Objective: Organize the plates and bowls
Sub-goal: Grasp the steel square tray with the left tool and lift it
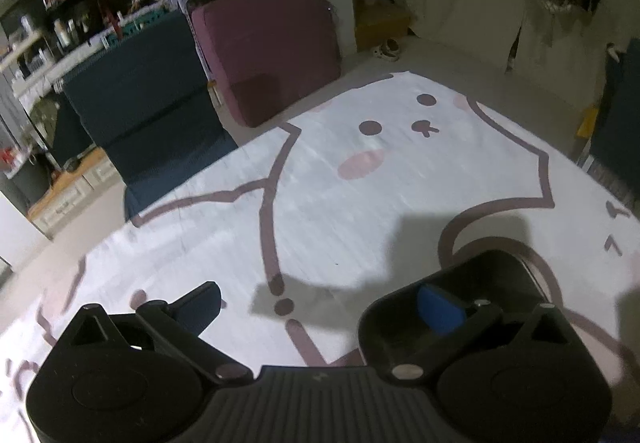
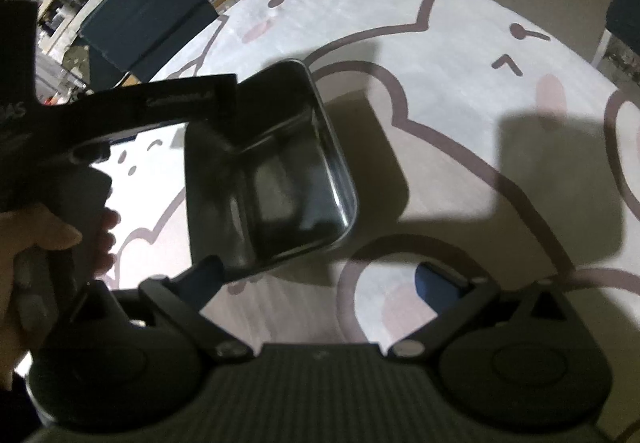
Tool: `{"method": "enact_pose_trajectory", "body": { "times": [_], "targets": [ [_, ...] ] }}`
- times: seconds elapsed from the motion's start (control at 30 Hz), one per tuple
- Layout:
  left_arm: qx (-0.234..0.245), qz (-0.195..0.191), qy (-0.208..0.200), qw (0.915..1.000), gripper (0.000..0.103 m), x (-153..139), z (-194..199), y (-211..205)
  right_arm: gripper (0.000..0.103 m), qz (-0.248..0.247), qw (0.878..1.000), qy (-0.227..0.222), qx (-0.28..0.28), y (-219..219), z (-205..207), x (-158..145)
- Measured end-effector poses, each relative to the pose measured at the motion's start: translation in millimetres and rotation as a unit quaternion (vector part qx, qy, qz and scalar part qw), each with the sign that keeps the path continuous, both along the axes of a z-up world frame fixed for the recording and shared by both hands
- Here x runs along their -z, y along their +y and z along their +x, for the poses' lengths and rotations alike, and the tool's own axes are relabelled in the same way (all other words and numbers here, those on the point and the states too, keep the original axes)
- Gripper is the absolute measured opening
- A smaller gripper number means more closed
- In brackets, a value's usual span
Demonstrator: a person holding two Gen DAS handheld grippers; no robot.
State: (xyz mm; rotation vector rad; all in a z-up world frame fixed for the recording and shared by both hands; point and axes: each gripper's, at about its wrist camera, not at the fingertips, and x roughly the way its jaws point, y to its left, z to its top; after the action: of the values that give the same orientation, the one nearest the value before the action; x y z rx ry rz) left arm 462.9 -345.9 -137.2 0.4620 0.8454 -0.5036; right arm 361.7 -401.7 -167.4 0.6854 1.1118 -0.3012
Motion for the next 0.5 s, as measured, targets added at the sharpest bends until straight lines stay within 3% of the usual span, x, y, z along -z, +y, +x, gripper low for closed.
{"method": "enact_pose_trajectory", "body": {
  "times": [0.17, 0.3, 0.5],
  "targets": [
    [-0.029, 0.022, -0.037, 0.9986, 0.103, -7.9, -0.8, 11.7, 0.102, -0.028, 0.999, 0.011, -0.042, 3.1, 1.3, -5.1],
    [-0.044, 0.023, -0.03, 0.9983, 0.103, -11.9, 2.7, 32.9, 0.095, -0.11, 0.991, 0.054, -0.058, 9.0, 2.1, -2.8],
    [-0.035, 0.033, -0.024, 0.9985, 0.103, -7.9, 2.0, 46.0, 0.094, -0.022, 0.999, 0.001, -0.029, -8.1, -8.5, -22.6]
  ]
}}
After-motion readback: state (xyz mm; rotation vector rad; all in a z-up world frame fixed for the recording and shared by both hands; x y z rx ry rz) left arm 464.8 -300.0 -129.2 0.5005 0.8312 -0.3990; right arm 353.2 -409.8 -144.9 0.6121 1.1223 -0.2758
